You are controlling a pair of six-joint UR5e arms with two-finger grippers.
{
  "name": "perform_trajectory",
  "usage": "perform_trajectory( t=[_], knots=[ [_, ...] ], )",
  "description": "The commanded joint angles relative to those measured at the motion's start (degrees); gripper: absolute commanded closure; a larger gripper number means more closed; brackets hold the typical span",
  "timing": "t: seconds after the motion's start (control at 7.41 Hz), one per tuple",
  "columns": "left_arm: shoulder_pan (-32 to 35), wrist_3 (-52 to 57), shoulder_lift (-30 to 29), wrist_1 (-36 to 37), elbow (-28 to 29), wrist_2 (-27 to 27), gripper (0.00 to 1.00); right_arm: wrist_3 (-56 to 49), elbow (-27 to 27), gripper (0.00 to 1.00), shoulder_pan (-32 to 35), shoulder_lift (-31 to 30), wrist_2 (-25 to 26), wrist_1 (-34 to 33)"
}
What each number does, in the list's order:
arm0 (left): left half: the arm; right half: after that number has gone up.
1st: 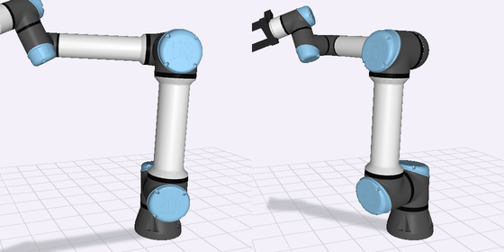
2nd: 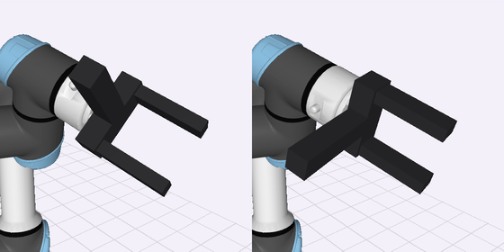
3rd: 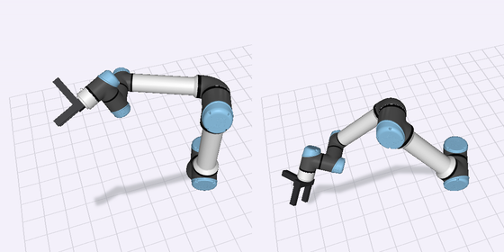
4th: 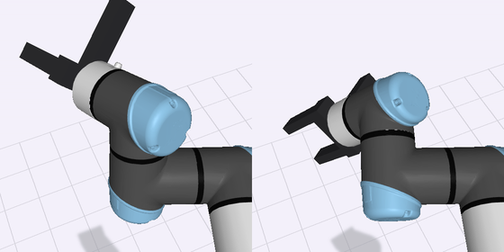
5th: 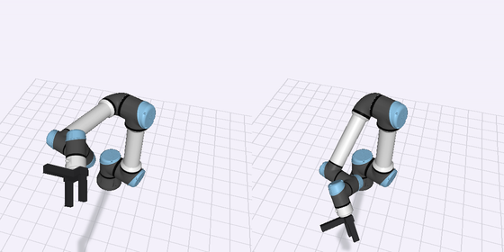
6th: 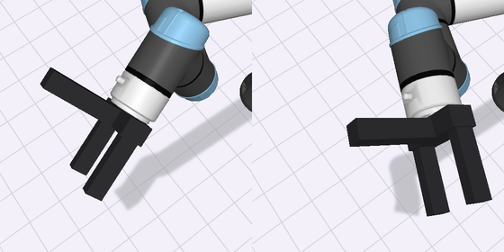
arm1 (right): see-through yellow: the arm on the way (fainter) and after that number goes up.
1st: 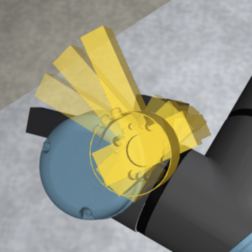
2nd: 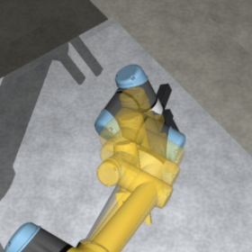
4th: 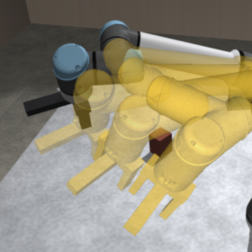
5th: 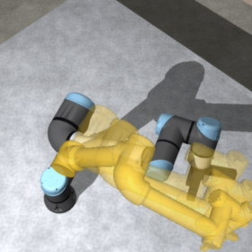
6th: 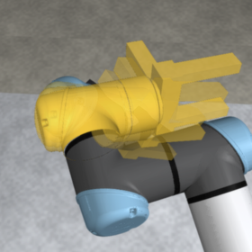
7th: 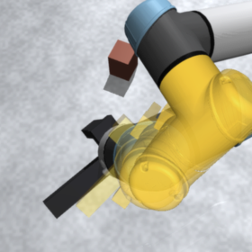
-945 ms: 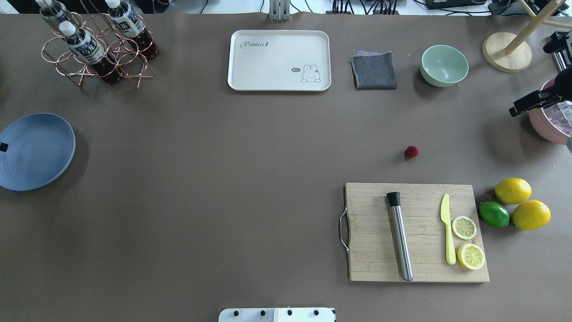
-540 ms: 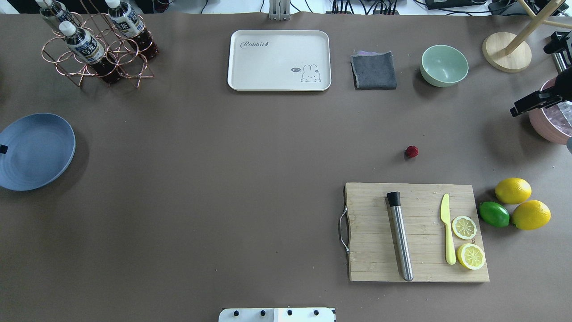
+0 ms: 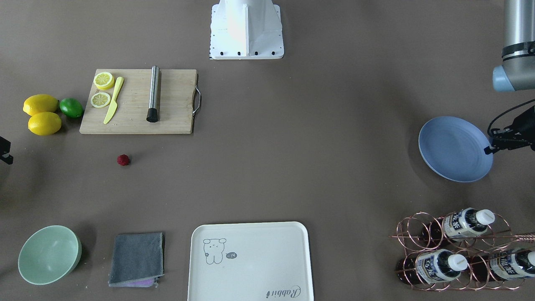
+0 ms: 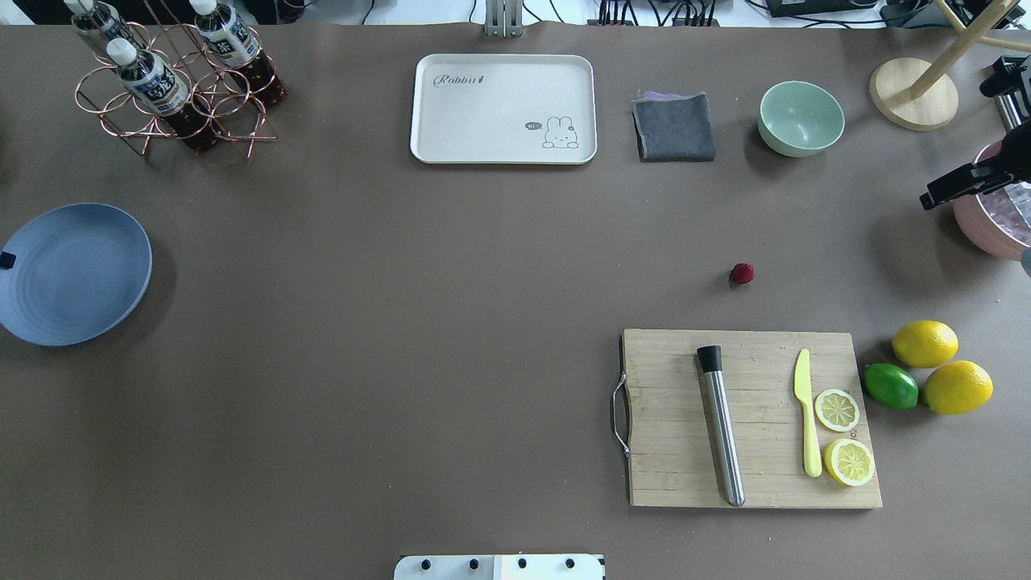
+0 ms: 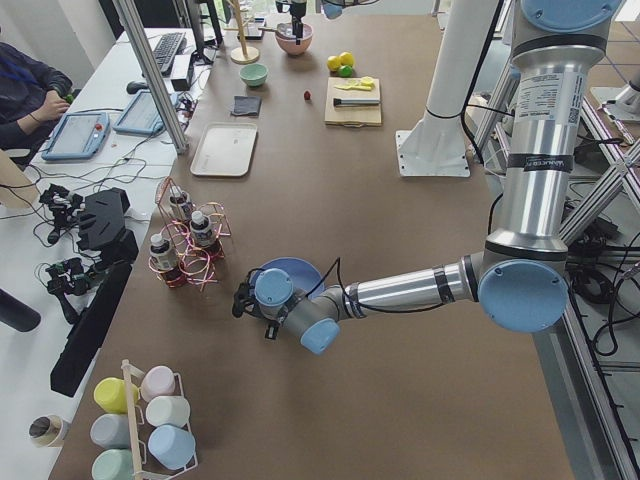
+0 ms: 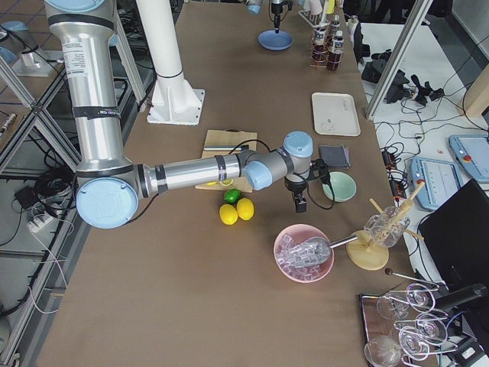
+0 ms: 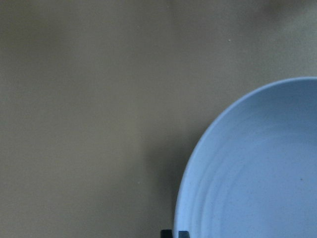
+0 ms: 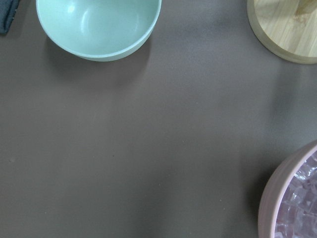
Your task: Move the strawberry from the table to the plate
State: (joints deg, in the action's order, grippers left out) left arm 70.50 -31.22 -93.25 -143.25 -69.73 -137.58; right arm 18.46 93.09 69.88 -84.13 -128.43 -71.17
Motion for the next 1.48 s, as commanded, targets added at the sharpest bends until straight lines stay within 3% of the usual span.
perform_trajectory(
  t=[0.0, 0.4, 0.67, 1.08, 1.35],
  knots=[
    [0.08, -11.77, -0.09, -0.1, -7.93, -3.3, 1.0, 0.17, 0.42, 0.0, 0.0, 0.1, -0.33, -0.02],
    [-8.49, -31.9, -1.66, 0.16, -19.45, -0.61, 1.0, 0.88, 0.6, 0.0, -0.18, 1.32, -1.03, -0.72],
    [-18.5, -44.31, -8.84, 1.29, -20.53, 8.59, 1.0, 7.16, 0.6, 0.01, -1.57, 3.34, -1.21, -0.82],
    [-29.23, -48.75, -22.29, 17.52, -20.89, 19.32, 1.0, 11.41, 0.6, 0.01, -3.95, 4.41, -1.12, -0.38],
    [-35.41, -52.34, -26.09, 18.0, -19.66, 25.14, 1.0, 12.21, 0.69, 0.01, -4.57, 4.5, -1.12, -0.29]
  ],
)
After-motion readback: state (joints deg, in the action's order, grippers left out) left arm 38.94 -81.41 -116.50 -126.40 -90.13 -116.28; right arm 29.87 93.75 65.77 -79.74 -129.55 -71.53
